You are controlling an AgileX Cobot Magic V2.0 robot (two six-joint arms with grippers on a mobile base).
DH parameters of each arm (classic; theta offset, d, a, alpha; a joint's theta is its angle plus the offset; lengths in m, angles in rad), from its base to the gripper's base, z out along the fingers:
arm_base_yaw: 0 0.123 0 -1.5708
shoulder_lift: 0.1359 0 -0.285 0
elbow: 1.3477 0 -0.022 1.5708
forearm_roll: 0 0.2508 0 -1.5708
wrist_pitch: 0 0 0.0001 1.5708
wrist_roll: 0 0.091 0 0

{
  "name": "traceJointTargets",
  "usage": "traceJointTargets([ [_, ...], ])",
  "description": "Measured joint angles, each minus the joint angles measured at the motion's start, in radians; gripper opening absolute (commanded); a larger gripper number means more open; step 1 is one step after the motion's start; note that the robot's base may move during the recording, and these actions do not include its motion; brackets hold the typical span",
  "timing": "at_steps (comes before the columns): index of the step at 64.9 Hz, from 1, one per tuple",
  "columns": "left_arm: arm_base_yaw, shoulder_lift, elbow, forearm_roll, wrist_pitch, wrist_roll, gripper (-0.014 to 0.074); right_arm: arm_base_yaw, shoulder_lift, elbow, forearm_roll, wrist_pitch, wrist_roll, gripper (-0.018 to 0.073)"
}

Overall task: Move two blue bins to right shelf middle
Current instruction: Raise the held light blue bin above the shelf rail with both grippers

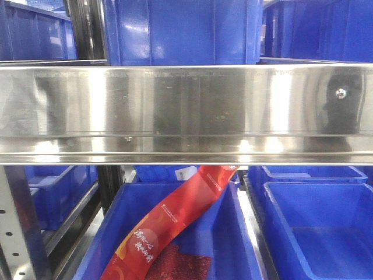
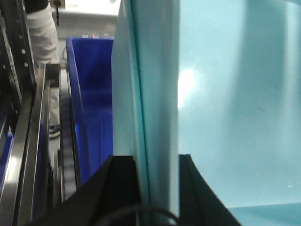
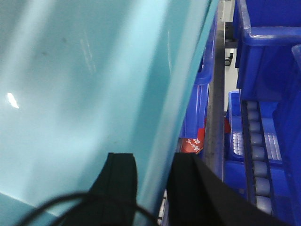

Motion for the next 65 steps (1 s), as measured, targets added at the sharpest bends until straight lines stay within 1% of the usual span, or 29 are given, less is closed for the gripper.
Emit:
traceJointTargets([
  [6,0.0,0.0,0.0,0.002,0.081,-0.002,-0.0111,0.0,0.009,0.0,0.0,0.037,-0.002,-0.0154],
  [15,0.001,0.022,0.0,0.026,0.219,-0.008,-0.0111,0.0,0.058,-0.002,0.016,0.129,-0.021,-0.0154],
  [26,0.008,0.06,0.036,0.054,0.317,-0.015,-0.0111,0.002,0.133,-0.002,0.032,0.206,-0.046,-0.0154],
  [33,0.008,0.074,0.076,0.072,0.36,-0.019,-0.0111,0.002,0.17,-0.002,0.035,0.222,-0.054,-0.0154],
  [50,0.008,0.078,0.195,0.082,0.369,-0.036,-0.0111,0.002,0.231,-0.002,0.037,0.227,-0.071,-0.0154],
  [59,0.008,0.08,0.249,0.086,0.314,-0.027,-0.011,0.002,0.256,-0.002,0.035,0.214,-0.072,-0.0154],
  [65,0.008,0.082,0.263,0.086,0.301,-0.026,-0.0067,0.002,0.262,-0.004,0.033,0.214,-0.074,-0.0154],
])
